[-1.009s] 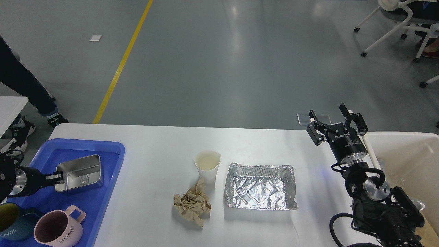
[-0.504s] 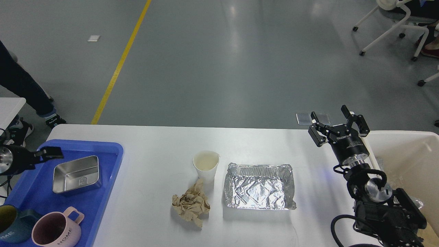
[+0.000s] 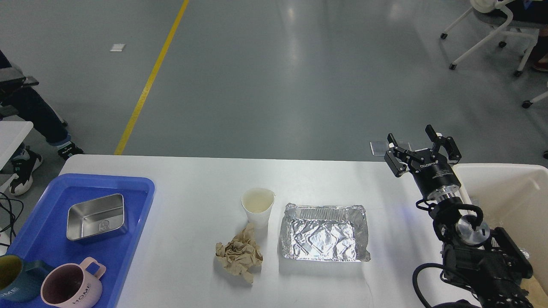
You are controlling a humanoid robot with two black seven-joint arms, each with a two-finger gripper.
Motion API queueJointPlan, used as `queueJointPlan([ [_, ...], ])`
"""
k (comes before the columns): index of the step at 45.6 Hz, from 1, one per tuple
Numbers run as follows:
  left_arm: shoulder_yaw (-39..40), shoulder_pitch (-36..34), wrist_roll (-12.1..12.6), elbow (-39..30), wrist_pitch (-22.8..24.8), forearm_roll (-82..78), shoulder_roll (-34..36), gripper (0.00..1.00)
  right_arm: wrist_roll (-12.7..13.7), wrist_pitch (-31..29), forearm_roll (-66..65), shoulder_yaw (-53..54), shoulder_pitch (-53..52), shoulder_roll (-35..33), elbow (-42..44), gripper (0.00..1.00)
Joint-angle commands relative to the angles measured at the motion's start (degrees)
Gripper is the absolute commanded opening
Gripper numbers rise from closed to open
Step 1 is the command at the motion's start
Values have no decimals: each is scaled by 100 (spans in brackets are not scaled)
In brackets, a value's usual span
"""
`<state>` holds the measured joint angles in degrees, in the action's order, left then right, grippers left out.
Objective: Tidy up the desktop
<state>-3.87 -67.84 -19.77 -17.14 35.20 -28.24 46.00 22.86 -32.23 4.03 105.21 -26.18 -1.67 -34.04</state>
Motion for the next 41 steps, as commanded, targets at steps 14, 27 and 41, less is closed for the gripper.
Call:
queueJointPlan([
  [14, 3514, 648, 96, -26, 13, 1399, -1619, 97, -1, 59, -244, -9, -1, 0, -15, 100],
  [27, 5484, 1492, 351, -17, -66, 2059, -2710, 97, 7, 121, -367, -9, -45, 35, -15, 100],
  [41, 6556, 1958, 289, -18, -58, 2278, -3378, 97, 7, 121, -367, -9, -36, 61, -15, 100],
])
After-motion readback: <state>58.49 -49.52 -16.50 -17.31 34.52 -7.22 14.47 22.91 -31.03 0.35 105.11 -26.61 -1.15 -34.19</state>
